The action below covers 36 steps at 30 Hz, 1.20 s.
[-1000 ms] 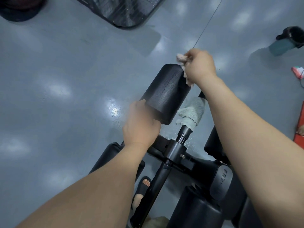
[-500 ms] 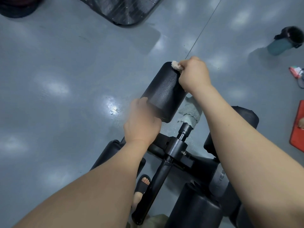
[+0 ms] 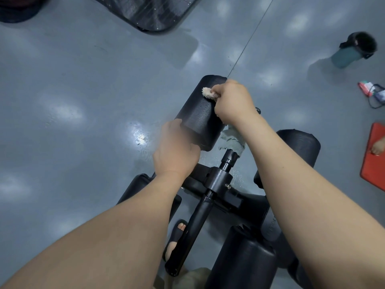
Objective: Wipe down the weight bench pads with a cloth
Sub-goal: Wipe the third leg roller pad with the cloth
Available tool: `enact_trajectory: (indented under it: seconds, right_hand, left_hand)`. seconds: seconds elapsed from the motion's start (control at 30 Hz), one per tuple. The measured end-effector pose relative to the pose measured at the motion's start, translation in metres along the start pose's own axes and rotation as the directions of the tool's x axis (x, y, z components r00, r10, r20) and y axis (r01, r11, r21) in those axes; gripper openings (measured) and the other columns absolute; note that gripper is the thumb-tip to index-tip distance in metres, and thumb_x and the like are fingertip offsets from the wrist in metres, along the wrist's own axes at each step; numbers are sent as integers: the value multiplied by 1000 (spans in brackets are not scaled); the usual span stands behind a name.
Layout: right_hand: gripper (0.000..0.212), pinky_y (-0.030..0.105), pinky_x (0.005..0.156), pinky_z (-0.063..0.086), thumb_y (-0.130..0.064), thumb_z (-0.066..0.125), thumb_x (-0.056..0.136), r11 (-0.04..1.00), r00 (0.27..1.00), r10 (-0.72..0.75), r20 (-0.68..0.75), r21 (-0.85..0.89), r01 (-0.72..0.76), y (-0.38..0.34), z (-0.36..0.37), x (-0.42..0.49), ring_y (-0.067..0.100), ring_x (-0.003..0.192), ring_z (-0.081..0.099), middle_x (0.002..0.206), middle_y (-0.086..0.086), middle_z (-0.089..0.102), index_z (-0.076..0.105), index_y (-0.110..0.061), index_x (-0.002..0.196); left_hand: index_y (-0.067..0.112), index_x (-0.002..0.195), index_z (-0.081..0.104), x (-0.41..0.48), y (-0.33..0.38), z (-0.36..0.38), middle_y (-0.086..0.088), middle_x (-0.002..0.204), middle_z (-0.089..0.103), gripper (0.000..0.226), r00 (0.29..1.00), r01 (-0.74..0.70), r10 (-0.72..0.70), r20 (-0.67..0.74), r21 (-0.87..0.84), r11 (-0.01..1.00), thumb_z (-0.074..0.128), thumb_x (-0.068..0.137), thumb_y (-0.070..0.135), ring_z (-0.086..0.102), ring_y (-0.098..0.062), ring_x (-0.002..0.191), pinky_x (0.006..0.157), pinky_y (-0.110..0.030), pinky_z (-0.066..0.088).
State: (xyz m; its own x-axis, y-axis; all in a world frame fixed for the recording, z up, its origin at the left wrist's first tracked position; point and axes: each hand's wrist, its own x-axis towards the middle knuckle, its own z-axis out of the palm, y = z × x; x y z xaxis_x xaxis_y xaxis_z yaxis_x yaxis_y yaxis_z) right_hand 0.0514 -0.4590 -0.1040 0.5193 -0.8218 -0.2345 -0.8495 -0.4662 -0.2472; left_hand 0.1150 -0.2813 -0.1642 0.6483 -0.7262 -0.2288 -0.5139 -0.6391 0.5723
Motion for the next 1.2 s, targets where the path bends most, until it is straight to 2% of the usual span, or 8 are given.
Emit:
enact_trajectory:
  seconds: [0.17,0.23,0.37,0.5,0.77,0.93,1.07,1.2]
  right_hand:
    - [23,30,67,30,2,47,81,996,994,-75,83,-45,79,-13,-5,-13,27,88,44,100,6,43,58,-17,84]
    - [28,30,67,31,2,48,81,994,991,-92,98,-42,97,-18,-6,-18,25,87,43,100,4,42,63,-20,90]
    - [27,29,54,26,2,47,82,990,987,-128,95,-39,132,-24,-3,-29,24,85,42,98,3,40,60,-21,88]
    - [35,29,66,35,-1,49,86,986,984,-163,73,-34,166,-25,6,-39,23,83,45,98,2,42,72,-15,108]
    - [30,33,67,46,-2,49,85,978,976,-207,62,-2,208,-30,17,-60,29,83,54,95,4,43,72,-12,101]
    - [30,31,63,40,1,52,81,977,974,-214,72,-2,214,-34,23,-72,28,78,53,92,2,40,71,-11,100]
    - [32,32,65,47,1,58,77,976,970,-217,113,42,214,-36,24,-82,26,79,57,90,0,39,75,-15,99]
    - [29,25,71,39,-6,57,83,977,989,-126,76,183,110,-31,7,-75,18,85,51,99,2,51,75,-21,102]
  left_hand:
    - [27,147,30,1,1,-1,8,146,33,75,1000,22,-22,3,-4,1000,62,81,40,61,-25,105,79,-35,40]
    - [25,149,30,1,1,0,7,147,31,76,1000,26,-26,10,8,1000,62,82,40,61,-24,107,80,-34,38]
    - [24,150,30,1,0,1,6,147,32,77,1000,26,-26,9,10,1000,63,82,40,61,-25,109,81,-35,40]
    - [26,151,29,2,0,1,5,152,34,78,998,54,-54,19,1,999,63,83,42,57,-25,121,90,-39,42]
    - [24,153,28,3,0,0,5,154,35,82,999,45,-45,25,9,999,65,83,46,55,-26,125,94,-40,44]
    - [21,156,25,2,0,-2,4,158,31,87,997,40,-42,60,41,998,68,84,45,54,-28,126,96,-41,44]
    - [21,158,21,2,0,-3,4,159,28,93,995,48,-53,86,57,997,70,81,40,54,-27,126,98,-42,45]
    - [20,157,22,2,1,-2,3,159,29,90,996,40,-44,76,62,997,67,83,45,53,-28,128,99,-42,44]
